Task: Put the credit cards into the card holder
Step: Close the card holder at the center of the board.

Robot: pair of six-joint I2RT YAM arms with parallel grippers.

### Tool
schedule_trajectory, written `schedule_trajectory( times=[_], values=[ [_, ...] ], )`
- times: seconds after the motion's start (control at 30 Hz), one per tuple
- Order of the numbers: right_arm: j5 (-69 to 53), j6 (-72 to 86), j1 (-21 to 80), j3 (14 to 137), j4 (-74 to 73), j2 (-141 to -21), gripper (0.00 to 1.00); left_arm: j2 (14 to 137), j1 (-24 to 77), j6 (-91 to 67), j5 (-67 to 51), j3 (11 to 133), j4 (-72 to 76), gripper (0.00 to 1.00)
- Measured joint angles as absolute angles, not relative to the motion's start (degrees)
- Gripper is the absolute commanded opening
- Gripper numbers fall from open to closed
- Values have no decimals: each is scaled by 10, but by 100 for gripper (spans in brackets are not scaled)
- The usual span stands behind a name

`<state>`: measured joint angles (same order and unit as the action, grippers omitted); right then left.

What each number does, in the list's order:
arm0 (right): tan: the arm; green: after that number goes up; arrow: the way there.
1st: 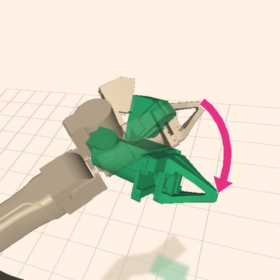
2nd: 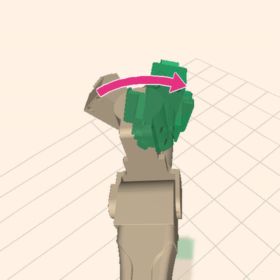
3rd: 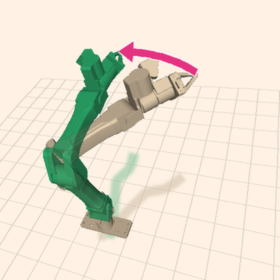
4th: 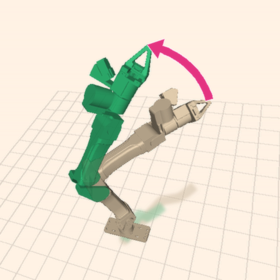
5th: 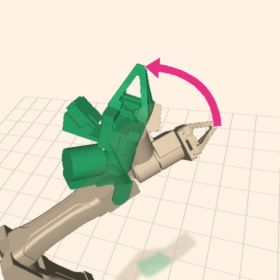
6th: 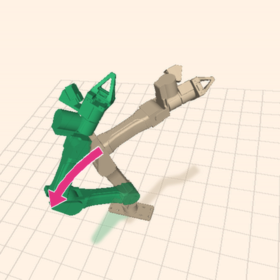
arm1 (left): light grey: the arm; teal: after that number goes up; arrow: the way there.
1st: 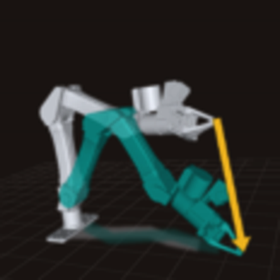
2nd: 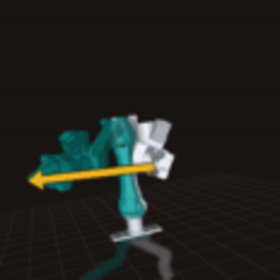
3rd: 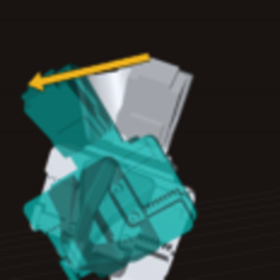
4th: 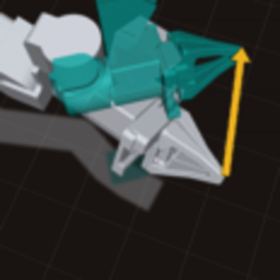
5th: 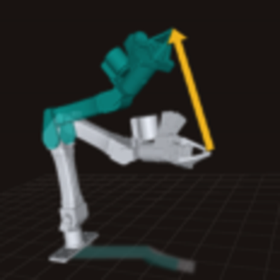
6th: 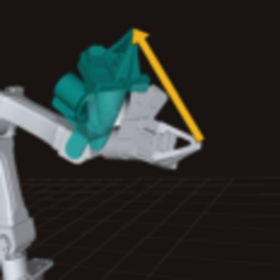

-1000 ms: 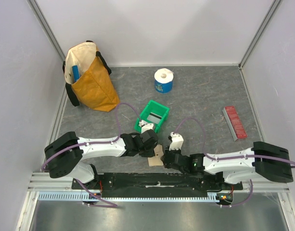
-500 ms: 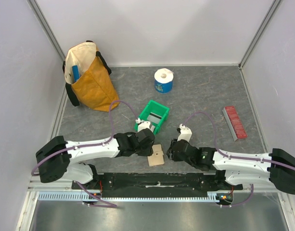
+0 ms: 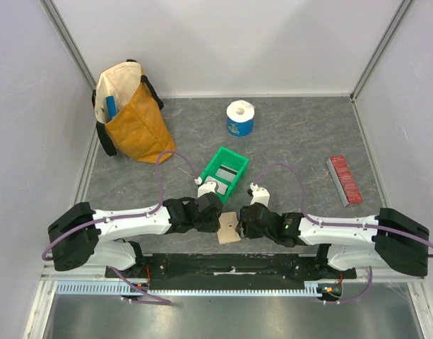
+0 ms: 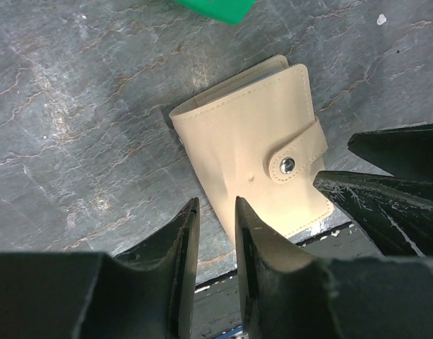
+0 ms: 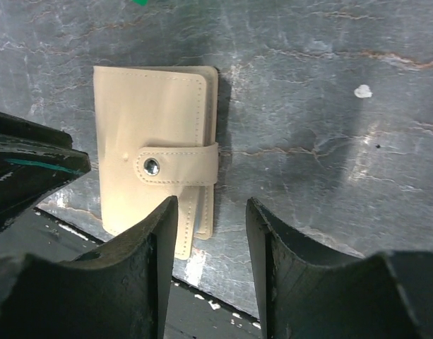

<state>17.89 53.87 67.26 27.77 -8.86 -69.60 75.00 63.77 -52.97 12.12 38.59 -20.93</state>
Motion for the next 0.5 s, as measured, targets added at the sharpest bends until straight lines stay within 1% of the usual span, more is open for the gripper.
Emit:
schedule_trajectory(
  times=[0.13,0.2,0.33,0.5],
  values=[
    [169,533,673,284,-80,-702,49,750,638,-530,119,385,-206,32],
    [165,529,673,290,-79,-703,48,750,638,-529,119,385,-202,29],
    [157,516,673,309,-81,-710,45,755,638,-530,115,385,-186,20],
    [144,502,673,332,-86,-746,40,782,638,-530,106,385,-173,15]
  ],
)
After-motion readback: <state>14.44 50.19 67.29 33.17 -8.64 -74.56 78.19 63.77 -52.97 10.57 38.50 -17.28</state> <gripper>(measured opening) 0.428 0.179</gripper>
